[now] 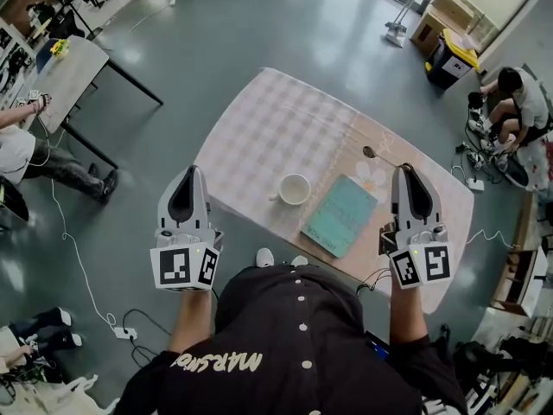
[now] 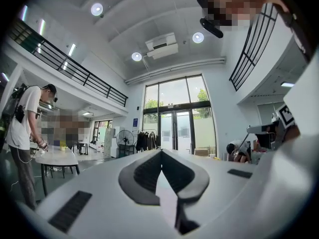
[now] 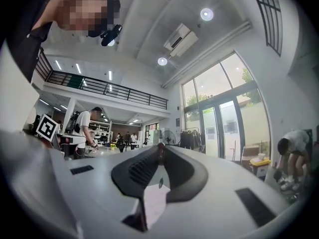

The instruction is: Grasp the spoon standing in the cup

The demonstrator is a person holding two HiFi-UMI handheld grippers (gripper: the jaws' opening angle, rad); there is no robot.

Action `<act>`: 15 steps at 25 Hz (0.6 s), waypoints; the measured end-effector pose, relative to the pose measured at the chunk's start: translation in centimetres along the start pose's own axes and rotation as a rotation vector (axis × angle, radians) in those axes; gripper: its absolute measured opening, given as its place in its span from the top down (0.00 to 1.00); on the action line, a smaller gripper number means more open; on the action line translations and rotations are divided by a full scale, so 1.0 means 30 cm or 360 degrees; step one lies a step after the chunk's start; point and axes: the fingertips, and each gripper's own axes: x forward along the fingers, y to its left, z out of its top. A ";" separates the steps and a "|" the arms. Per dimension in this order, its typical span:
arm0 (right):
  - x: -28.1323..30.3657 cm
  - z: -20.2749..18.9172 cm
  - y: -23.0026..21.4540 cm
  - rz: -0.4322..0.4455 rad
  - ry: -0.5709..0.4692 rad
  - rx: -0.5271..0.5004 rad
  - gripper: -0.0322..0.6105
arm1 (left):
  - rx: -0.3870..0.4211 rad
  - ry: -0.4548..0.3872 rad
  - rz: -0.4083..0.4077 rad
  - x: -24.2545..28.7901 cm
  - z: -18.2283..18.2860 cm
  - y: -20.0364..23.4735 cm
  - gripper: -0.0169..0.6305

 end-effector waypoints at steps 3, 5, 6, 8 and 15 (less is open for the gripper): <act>-0.003 -0.001 -0.021 -0.0036 -0.0006 0.0002 0.88 | 0.0010 -0.0002 0.0011 0.004 0.003 0.016 0.96; -0.001 -0.002 -0.024 -0.0047 -0.0008 0.0002 0.88 | 0.0012 -0.0001 0.0014 0.006 0.003 0.024 0.96; -0.001 -0.002 -0.023 -0.0049 -0.0008 0.0003 0.88 | 0.0012 0.0000 0.0014 0.005 0.004 0.026 0.96; 0.001 -0.003 -0.020 -0.0050 -0.0007 0.0000 0.88 | 0.0012 0.0003 0.0015 0.003 0.006 0.028 0.96; 0.012 -0.017 -0.007 -0.0028 0.0006 -0.0016 0.88 | 0.0017 0.0003 0.0016 -0.002 0.004 0.025 0.96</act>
